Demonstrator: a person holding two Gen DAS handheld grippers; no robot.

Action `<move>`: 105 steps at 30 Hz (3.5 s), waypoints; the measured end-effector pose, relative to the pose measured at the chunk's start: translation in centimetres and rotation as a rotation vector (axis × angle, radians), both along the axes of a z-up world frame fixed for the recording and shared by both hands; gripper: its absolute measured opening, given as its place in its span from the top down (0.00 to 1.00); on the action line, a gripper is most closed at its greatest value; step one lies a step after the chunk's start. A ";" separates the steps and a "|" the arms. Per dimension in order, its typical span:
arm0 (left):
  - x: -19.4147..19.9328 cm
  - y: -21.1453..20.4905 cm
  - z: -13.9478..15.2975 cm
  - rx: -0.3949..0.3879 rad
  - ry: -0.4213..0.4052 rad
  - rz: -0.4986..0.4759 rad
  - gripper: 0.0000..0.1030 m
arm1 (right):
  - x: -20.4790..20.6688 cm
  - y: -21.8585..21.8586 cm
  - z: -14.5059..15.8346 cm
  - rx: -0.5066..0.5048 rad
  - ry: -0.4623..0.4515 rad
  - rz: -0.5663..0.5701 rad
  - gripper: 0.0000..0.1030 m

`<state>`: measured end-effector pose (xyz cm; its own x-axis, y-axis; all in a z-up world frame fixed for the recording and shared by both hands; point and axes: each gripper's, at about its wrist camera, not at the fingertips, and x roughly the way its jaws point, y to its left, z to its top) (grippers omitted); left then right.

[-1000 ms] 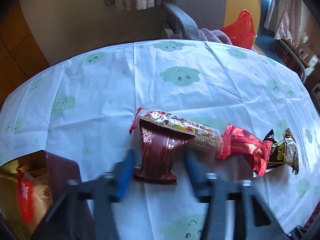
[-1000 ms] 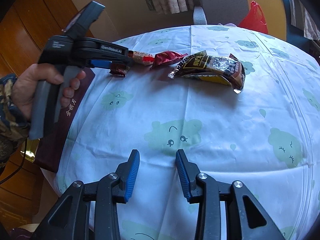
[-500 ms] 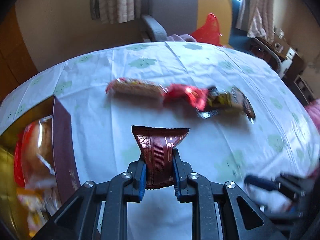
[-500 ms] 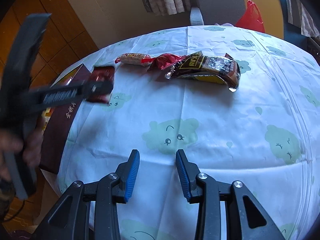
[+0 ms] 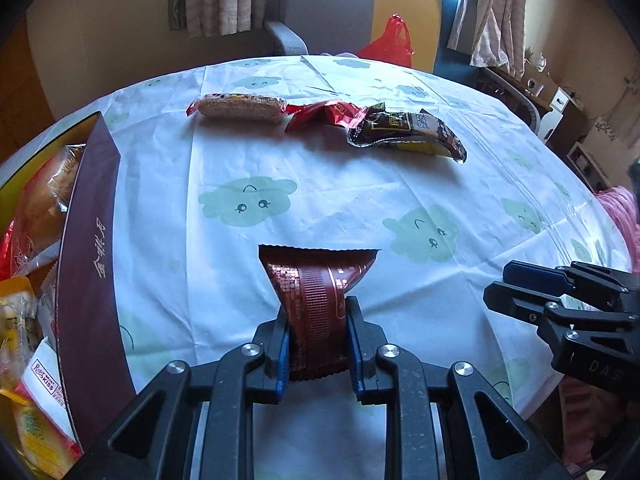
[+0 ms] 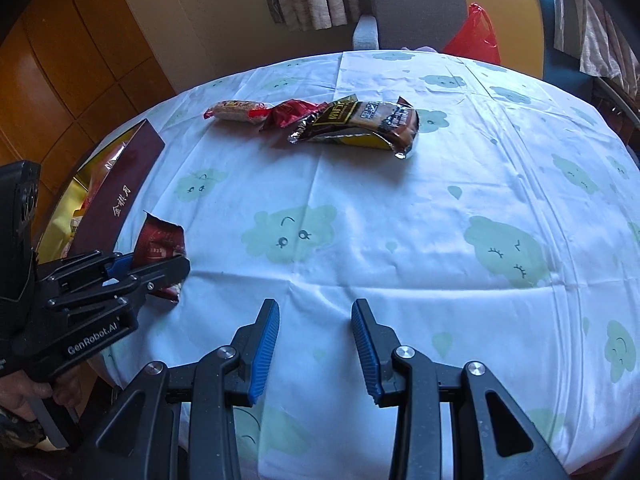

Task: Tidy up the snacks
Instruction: 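Hold the dark red candy in the left tool while the right tool grasps the NANFANG sesame bar, then hold the dark red candy and NANFANG bar in both tools near the tin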

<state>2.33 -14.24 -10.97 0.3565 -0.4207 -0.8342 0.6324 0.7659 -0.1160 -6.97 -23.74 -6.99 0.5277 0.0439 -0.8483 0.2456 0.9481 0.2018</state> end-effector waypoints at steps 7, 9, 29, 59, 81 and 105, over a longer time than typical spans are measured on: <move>-0.4 0.4 -0.1 -0.015 -0.027 -0.006 0.77 | 0.9 -0.5 1.1 -0.073 0.007 0.068 0.63; -0.3 0.5 -0.1 -0.025 -0.024 -0.005 0.77 | 1.7 -0.8 1.7 -0.101 0.001 0.111 0.63; 0.0 0.8 -0.2 -0.049 -0.002 -0.006 0.77 | 17.5 -0.6 1.2 -0.508 0.218 0.637 0.39; -0.8 0.3 0.0 -0.023 -0.042 0.014 0.77 | 2.6 -0.3 -0.8 -0.135 0.035 0.177 0.66; -1.6 0.6 0.3 0.026 -0.063 0.026 0.78 | 2.1 0.1 -1.1 -0.159 -0.023 0.110 0.63; -1.6 0.8 0.1 0.007 -0.075 0.045 0.77 | 1.0 0.8 -1.6 -0.221 -0.141 0.079 0.63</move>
<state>0.70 -13.49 -10.89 0.4361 -0.3974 -0.8074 0.6043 0.7941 -0.0644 -6.00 -22.95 -8.64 0.6436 -0.0882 -0.7603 0.1531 0.9881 0.0149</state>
